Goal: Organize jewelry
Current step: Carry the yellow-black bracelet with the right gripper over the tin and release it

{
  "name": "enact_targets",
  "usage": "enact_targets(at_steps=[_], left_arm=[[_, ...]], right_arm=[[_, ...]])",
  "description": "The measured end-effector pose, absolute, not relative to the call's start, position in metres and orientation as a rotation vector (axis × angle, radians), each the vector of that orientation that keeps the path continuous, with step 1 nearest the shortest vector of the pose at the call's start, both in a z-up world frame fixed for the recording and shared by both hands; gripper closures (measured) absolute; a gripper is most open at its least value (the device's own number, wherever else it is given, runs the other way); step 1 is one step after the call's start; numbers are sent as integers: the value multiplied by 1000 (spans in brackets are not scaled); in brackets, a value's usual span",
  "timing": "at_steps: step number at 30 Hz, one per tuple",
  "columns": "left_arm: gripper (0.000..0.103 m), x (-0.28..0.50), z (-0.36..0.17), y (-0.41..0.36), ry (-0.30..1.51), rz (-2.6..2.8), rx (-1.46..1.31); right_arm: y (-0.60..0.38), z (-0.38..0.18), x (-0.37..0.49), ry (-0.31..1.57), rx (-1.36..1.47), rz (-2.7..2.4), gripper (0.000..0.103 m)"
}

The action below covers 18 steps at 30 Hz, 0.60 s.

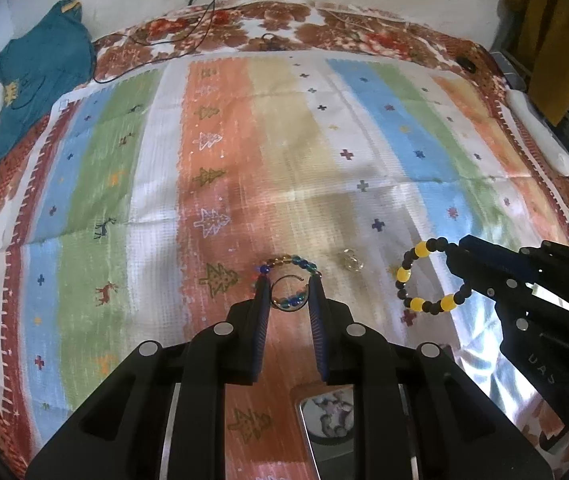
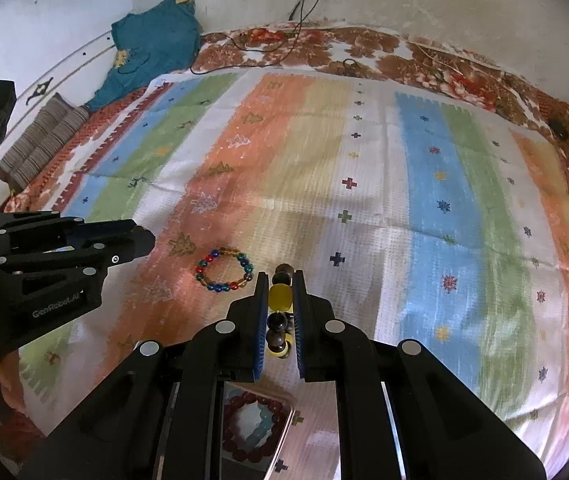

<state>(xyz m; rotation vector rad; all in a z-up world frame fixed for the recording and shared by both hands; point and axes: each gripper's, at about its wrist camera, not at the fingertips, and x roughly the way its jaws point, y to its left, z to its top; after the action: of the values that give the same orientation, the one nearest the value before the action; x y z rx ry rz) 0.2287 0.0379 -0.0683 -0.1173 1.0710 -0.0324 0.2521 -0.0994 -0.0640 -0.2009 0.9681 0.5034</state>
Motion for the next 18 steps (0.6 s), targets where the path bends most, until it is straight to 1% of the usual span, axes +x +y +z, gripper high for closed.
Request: enact_targets(at_steps=[18], left_arm=[[84, 181, -37, 27, 998, -97, -148]], right_arm=[[-110, -30, 205, 886, -167, 548, 90]])
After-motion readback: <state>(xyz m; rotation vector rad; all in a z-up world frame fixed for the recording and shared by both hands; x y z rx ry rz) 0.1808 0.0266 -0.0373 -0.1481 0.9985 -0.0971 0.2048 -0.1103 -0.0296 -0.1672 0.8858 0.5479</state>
